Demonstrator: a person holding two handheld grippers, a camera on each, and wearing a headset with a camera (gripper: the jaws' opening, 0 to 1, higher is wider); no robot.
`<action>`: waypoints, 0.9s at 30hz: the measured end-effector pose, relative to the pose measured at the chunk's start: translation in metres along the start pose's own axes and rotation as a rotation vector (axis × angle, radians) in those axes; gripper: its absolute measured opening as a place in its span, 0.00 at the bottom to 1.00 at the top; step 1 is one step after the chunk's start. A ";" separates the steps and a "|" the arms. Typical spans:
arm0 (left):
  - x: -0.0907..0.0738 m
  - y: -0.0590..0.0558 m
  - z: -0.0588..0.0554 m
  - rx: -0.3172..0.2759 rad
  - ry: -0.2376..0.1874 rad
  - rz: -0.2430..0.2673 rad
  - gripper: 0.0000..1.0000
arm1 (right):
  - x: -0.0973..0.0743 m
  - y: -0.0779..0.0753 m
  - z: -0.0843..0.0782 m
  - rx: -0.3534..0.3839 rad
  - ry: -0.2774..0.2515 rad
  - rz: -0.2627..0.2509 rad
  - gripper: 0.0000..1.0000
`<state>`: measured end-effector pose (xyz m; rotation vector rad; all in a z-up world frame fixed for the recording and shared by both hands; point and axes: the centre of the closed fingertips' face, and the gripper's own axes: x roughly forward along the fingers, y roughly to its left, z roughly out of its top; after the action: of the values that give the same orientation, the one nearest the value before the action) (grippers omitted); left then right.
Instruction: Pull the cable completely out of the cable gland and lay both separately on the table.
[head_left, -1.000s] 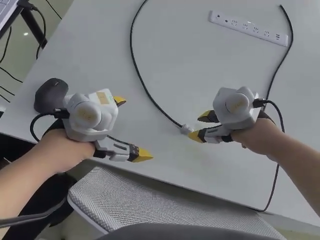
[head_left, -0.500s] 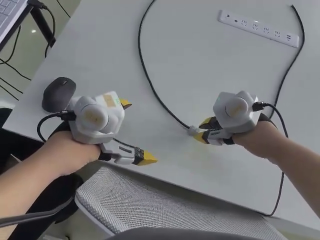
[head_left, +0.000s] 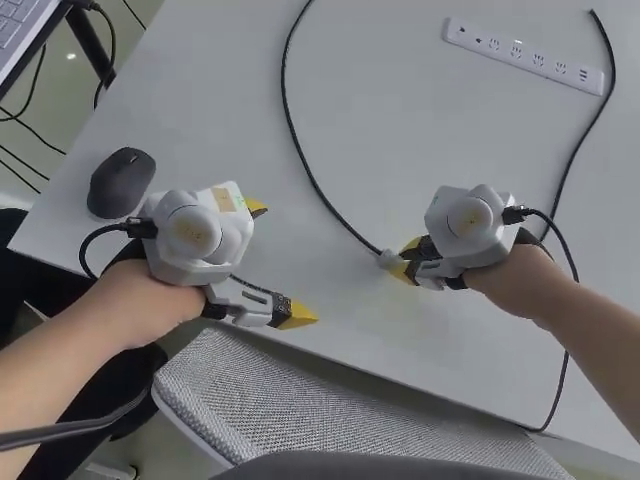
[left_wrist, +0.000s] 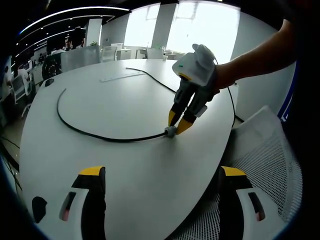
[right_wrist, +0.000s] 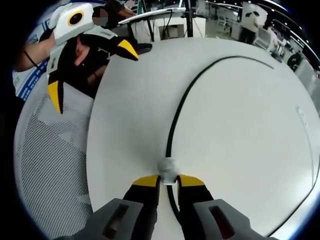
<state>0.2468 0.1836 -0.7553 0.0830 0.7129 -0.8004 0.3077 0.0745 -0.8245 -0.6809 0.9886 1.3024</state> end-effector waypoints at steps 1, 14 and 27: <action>0.000 -0.001 0.000 -0.002 -0.001 -0.001 0.94 | 0.000 0.000 0.000 0.002 -0.001 -0.001 0.09; -0.001 -0.007 -0.002 0.004 0.003 -0.010 0.93 | -0.006 0.002 0.003 0.003 -0.002 -0.012 0.08; -0.001 -0.009 0.017 0.035 -0.019 -0.027 0.93 | -0.024 0.013 0.010 0.024 -0.022 0.001 0.07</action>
<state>0.2496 0.1726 -0.7398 0.0975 0.6839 -0.8391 0.2980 0.0738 -0.7974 -0.6467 0.9856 1.2940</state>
